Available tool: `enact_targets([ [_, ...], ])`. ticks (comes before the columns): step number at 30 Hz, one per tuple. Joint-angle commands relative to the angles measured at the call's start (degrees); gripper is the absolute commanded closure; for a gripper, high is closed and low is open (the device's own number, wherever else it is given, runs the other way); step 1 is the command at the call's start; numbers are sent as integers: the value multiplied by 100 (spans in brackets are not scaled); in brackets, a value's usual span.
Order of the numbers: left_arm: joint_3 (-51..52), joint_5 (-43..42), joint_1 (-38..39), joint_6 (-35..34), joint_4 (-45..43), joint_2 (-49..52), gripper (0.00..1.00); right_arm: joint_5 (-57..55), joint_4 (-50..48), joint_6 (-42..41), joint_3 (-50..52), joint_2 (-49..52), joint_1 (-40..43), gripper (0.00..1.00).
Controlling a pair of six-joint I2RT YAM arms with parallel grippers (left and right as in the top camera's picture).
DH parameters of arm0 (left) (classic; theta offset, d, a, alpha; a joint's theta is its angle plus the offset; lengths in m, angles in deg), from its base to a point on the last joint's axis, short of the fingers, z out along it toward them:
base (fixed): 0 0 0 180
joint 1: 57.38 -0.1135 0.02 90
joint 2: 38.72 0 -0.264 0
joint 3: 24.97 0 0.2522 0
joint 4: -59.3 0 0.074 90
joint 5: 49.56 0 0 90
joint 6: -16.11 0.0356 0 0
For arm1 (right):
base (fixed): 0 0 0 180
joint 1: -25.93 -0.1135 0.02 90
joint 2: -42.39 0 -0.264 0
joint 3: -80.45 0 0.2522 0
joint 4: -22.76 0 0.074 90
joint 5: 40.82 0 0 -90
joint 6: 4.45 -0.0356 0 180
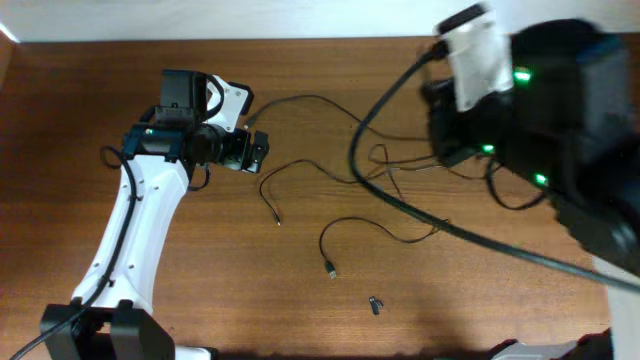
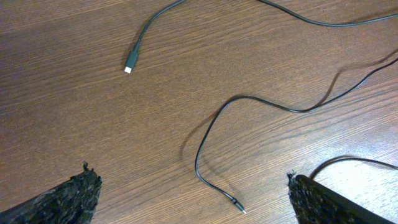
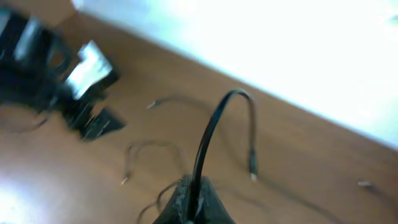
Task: Untangle cables
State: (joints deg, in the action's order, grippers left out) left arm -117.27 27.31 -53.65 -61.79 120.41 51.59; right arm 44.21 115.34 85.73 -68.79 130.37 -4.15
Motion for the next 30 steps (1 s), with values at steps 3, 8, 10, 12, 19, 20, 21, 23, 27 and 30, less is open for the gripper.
enact_targets([
  [3, -24, -61, -11, -92, -11, -114, 1, -1961, 111, 26, -208, -31, 22, 96],
  [8, -24, -96, -11, -94, -273, -114, 1, -2691, 162, 24, -205, -31, 24, 96],
  [10, -24, -846, 7, -90, -205, -107, 1, -3012, 203, 22, -205, -31, 42, 96],
  [12, -20, -1121, 136, 188, 44, -90, 1, -2968, 201, -17, -205, -31, 216, 96],
  [19, 304, -1086, 1327, 2107, 424, 424, 1, -1556, 328, -48, -205, -28, 1652, 96],
  [20, 393, -1045, 1486, 2371, 422, 549, 1, -1235, 345, -46, -205, -20, 1963, 96],
  [21, 476, -837, 1646, 2575, 417, 667, 1, -970, 356, -44, -203, -7, 2212, 96],
  [23, 608, -13, 1958, 2822, 393, 968, 1, -638, 393, -37, -195, 37, 2597, 96],
  [27, 634, 306, 2330, 3370, 306, 1488, 1, -136, 417, 131, -122, 229, 3051, 96],
  [30, 634, 396, 2540, 3558, 109, 1849, 4, -61, 501, 140, -92, 468, 3134, 96],
])
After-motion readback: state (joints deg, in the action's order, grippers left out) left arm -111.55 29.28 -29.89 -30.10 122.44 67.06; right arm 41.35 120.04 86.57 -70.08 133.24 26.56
